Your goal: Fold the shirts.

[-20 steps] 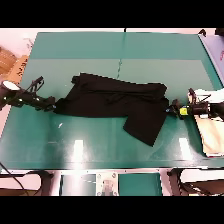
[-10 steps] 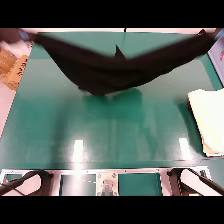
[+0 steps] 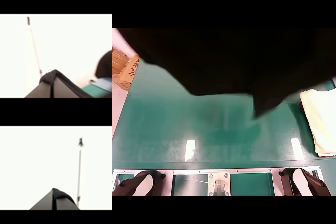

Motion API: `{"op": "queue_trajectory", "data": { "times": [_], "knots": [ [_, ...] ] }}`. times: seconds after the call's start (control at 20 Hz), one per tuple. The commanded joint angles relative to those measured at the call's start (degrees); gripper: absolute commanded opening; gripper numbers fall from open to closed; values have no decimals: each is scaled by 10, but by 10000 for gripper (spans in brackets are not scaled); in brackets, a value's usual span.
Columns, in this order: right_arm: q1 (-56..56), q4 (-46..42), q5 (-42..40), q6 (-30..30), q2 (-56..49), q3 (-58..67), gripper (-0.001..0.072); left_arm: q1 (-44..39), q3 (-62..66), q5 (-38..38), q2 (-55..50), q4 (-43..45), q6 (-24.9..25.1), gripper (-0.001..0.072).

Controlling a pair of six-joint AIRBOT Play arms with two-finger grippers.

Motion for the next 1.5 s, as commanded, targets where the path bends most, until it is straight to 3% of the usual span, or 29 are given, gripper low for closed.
{"op": "queue_trajectory", "data": {
  "times": [0.0, 0.15, 0.3, 0.5, 0.65, 0.85, 1.05, 1.25, 1.45],
  "knots": [
    [-5, -64, -33, 4, 17, -6, 17, 0, -13, 5, 19, 133, -81, 23],
    [-4, -64, -20, 4, 4, -92, 17, 0, -112, -19, 11, 166, -107, 23],
    [13, -57, -10, 2, -23, -228, 17, 0, -232, -40, -30, 120, -106, 23],
    [90, -58, -47, -53, -115, -404, 17, -1, -382, -33, -153, 56, -101, 23],
    [143, -57, -112, -63, -248, -457, 17, -33, -437, 9, -289, 43, -64, 23],
    [156, -6, -134, -63, -452, -407, 17, -73, -437, 117, -436, -3, -56, 23],
    [151, 29, -108, -61, -589, -298, 18, -75, -431, 233, -474, -42, -56, 23],
    [153, 29, -104, -23, -646, -197, 18, -75, -394, 293, -475, -43, -35, 23],
    [153, 29, -107, -16, -654, -139, 17, -75, -374, 307, -475, -42, -18, 23]
  ]
}}
